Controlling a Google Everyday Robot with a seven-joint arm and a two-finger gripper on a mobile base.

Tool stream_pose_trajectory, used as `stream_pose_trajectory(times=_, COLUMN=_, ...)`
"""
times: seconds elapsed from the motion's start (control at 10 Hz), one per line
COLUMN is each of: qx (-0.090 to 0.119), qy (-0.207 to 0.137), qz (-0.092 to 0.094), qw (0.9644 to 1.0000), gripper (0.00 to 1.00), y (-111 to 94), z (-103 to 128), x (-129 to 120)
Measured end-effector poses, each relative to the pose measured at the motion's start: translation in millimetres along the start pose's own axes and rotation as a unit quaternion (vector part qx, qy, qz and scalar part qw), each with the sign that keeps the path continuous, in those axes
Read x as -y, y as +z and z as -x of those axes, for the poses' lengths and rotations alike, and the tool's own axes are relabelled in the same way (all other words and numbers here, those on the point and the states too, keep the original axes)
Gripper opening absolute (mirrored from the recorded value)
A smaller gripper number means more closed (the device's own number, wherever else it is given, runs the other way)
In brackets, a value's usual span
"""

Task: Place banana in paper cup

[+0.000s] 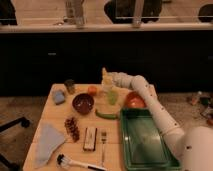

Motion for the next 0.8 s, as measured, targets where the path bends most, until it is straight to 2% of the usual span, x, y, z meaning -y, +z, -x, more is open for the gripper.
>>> stream_pose_trajectory(times=0.1, qx=0.000, qy=0.000, qz=0.000, qw=1.0000, gripper=0.22, y=0.0, z=-0.1, x=0.0)
stream_pose_trajectory(times=0.6, qx=0.000, qy=0.000, qz=-0.001, qw=1.0000, gripper=0.70, y=-0.9, z=-0.6, x=0.8)
stream_pose_trajectory(times=0.7, qx=0.000, qy=0.001, qz=-0.001, qw=1.0000, gripper=0.78, y=-0.9, z=-0.6, x=0.8)
stream_pose_trajectory(times=0.8, qx=0.000, qy=0.000, qz=-0.001, qw=1.0000, gripper=0.80, y=-0.9, z=-0.6, x=0.8)
